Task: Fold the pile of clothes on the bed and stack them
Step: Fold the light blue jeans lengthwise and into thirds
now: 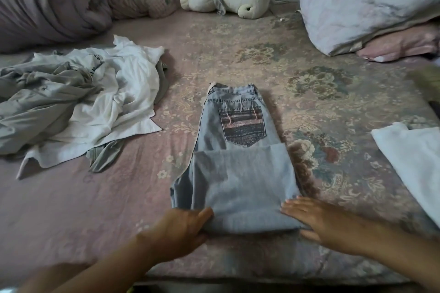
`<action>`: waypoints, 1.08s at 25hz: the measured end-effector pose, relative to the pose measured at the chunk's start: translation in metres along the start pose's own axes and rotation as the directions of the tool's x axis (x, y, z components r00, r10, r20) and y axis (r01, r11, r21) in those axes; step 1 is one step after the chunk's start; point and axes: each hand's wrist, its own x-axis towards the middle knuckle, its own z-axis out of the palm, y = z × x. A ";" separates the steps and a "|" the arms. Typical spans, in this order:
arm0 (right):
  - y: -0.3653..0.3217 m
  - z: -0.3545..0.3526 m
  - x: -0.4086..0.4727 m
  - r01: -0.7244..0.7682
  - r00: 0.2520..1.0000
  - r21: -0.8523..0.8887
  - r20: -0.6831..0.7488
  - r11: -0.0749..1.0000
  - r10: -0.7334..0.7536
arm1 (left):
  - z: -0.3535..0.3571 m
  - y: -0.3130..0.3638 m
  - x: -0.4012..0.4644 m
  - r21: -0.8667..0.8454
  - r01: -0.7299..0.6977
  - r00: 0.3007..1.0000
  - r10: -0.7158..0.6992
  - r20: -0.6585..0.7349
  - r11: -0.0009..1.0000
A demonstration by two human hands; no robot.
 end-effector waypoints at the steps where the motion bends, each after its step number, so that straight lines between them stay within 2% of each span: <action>1: -0.010 -0.020 -0.006 -0.049 0.984 0.119 0.178 0.992 0.027 | -0.013 0.011 -0.005 -0.119 0.057 0.985 -0.037 0.167 0.991; 2: -0.014 -0.041 -0.010 -0.127 0.916 0.266 0.401 0.955 0.010 | -0.027 0.018 -0.005 -0.242 0.117 0.935 -0.025 0.353 0.963; 3: -0.015 -0.062 -0.009 -0.221 0.839 0.377 0.544 0.900 -0.022 | -0.043 0.021 -0.001 -0.356 0.160 0.886 0.025 0.462 0.921; 5: -0.006 -0.104 0.004 -0.360 0.738 0.467 0.672 0.807 -0.059 | -0.078 0.013 0.013 -0.592 0.299 0.810 0.130 0.572 0.748; 6: 0.000 -0.124 0.017 -0.420 0.718 0.507 0.693 0.753 -0.066 | -0.096 0.006 0.022 -0.707 0.375 0.812 0.155 0.562 0.600; 7: 0.013 -0.140 0.033 -0.477 0.759 0.591 0.651 0.651 -0.034 | -0.109 -0.008 0.032 -0.802 0.424 0.861 0.089 0.501 0.421; 8: 0.029 -0.148 0.048 -0.503 0.836 0.713 0.545 0.488 0.066 | -0.118 -0.021 0.041 -0.876 0.429 0.903 -0.067 0.425 0.219; 9: 0.043 -0.151 0.064 -0.453 0.890 0.841 0.409 0.296 0.200 | -0.119 -0.036 0.048 -0.929 0.371 0.898 -0.254 0.359 0.001; 10: 0.061 -0.144 0.079 -0.341 0.902 0.934 0.292 0.107 0.319 | -0.110 -0.049 0.054 -0.947 0.259 0.855 -0.411 0.316 -0.191; 11: 0.074 -0.130 0.092 -0.245 0.889 0.969 0.238 -0.032 0.391 | -0.094 -0.060 0.058 -0.937 0.130 0.789 -0.539 0.295 -0.324; 13: 0.079 -0.082 0.098 -0.246 0.854 0.957 0.289 -0.154 0.433 | -0.056 -0.069 0.061 -0.860 -0.016 0.656 -0.655 0.376 -0.510; 14: 0.073 -0.058 0.097 -0.299 0.830 0.938 0.345 -0.174 0.439 | -0.041 -0.067 0.060 -0.820 -0.014 0.615 -0.652 0.444 -0.572; 15: 0.065 -0.042 0.099 -0.336 0.802 0.926 0.378 -0.173 0.462 | -0.030 -0.066 0.061 -0.810 0.025 0.591 -0.645 0.484 -0.585; 16: 0.060 -0.029 0.105 -0.331 0.780 0.932 0.357 -0.145 0.514 | -0.023 -0.067 0.066 -0.840 0.102 0.559 -0.667 0.492 -0.533; 17: 0.057 -0.023 0.111 -0.305 0.748 0.949 0.288 -0.075 0.598 | -0.018 -0.071 0.072 -0.887 0.203 0.513 -0.726 0.457 -0.415; 18: 0.052 -0.023 0.116 -0.305 0.694 0.952 0.201 0.029 0.691 | -0.020 -0.071 0.079 -0.921 0.293 0.463 -0.805 0.372 -0.257; 19: 0.047 -0.028 0.121 -0.321 0.629 0.936 0.095 0.147 0.772 | -0.020 -0.076 0.087 -0.942 0.325 0.418 -0.880 0.227 -0.088; 20: 0.046 -0.032 0.126 -0.329 0.573 0.910 -0.019 0.251 0.820 | -0.025 -0.075 0.095 -0.960 0.279 0.388 -0.918 0.077 0.038; 21: 0.044 -0.033 0.129 -0.335 0.529 0.885 -0.109 0.325 0.842 | -0.026 -0.076 0.100 -0.967 0.228 0.357 -0.934 -0.029 0.117; 22: 0.043 -0.032 0.131 -0.348 0.499 0.867 -0.151 0.357 0.853 | -0.024 -0.076 0.104 -0.972 0.197 0.334 -0.941 -0.057 0.129; 23: 0.045 -0.025 0.133 -0.375 0.480 0.859 -0.141 0.348 0.866 | -0.017 -0.076 0.107 -0.972 0.215 0.311 -0.950 -0.028 0.099; 25: 0.050 -0.009 0.134 -0.473 0.475 0.832 -0.038 0.291 0.879 | 0.006 -0.077 0.105 -0.947 0.310 0.272 -0.946 0.177 -0.088; 27: 0.057 -0.005 0.134 -0.525 0.454 0.818 0.037 0.234 0.890 | 0.015 -0.084 0.099 -0.910 0.281 0.244 -0.895 0.374 -0.304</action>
